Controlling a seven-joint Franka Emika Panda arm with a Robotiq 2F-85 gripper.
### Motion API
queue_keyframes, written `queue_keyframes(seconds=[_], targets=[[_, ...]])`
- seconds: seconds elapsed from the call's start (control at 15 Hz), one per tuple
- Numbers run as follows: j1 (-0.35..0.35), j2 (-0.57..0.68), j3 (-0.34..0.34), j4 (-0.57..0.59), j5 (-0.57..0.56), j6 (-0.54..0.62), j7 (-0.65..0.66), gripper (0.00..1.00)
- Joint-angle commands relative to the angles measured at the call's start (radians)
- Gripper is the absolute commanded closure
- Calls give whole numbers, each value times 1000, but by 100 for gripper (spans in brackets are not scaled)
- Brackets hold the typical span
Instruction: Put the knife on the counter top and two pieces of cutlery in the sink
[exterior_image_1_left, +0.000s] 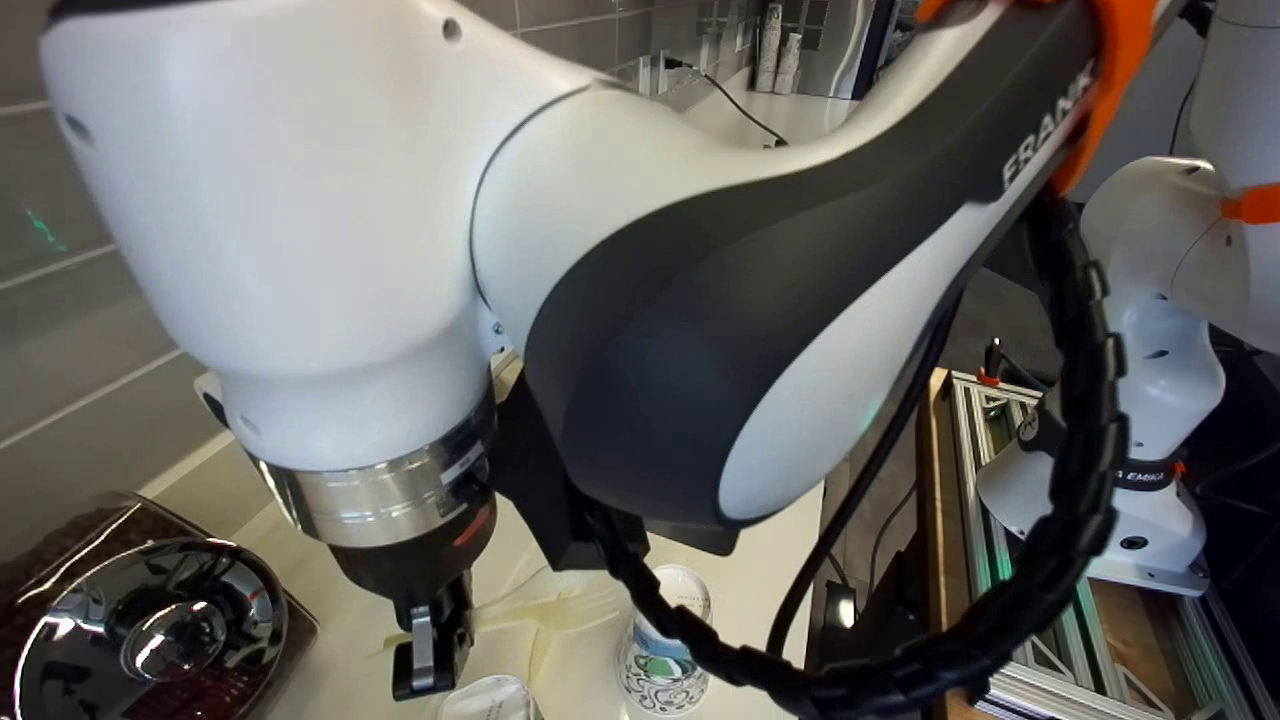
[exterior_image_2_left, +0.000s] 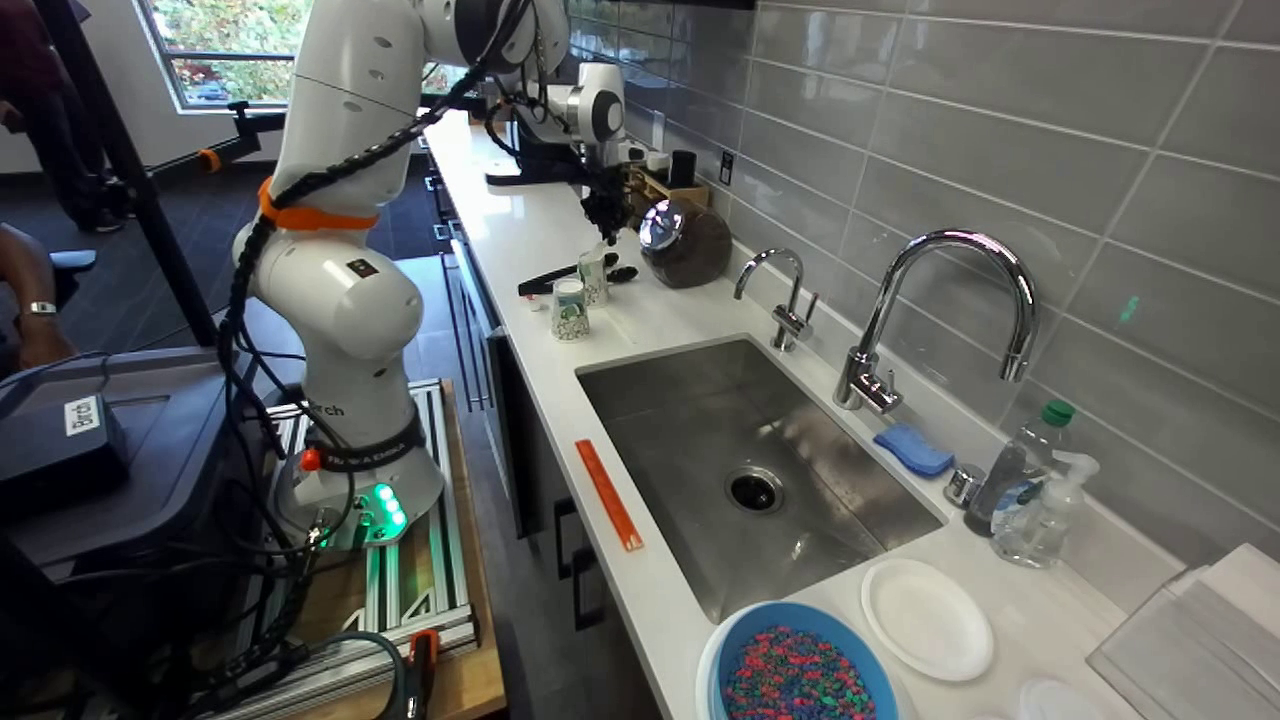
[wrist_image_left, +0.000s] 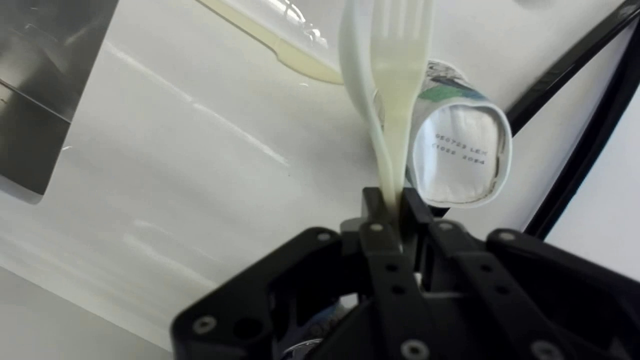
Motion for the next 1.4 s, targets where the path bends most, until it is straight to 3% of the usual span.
queue_keyframes(seconds=[0.0,0.47,0.87,1.33], targets=[[15,-97,-17,-49,-57,-70,79,97],[-37,-325,-7,-248,-130,-157,282,97],[-135,-508,14,-513,-139,-97,421,97],[-283,-572,2,-790,-208,210,511,97]])
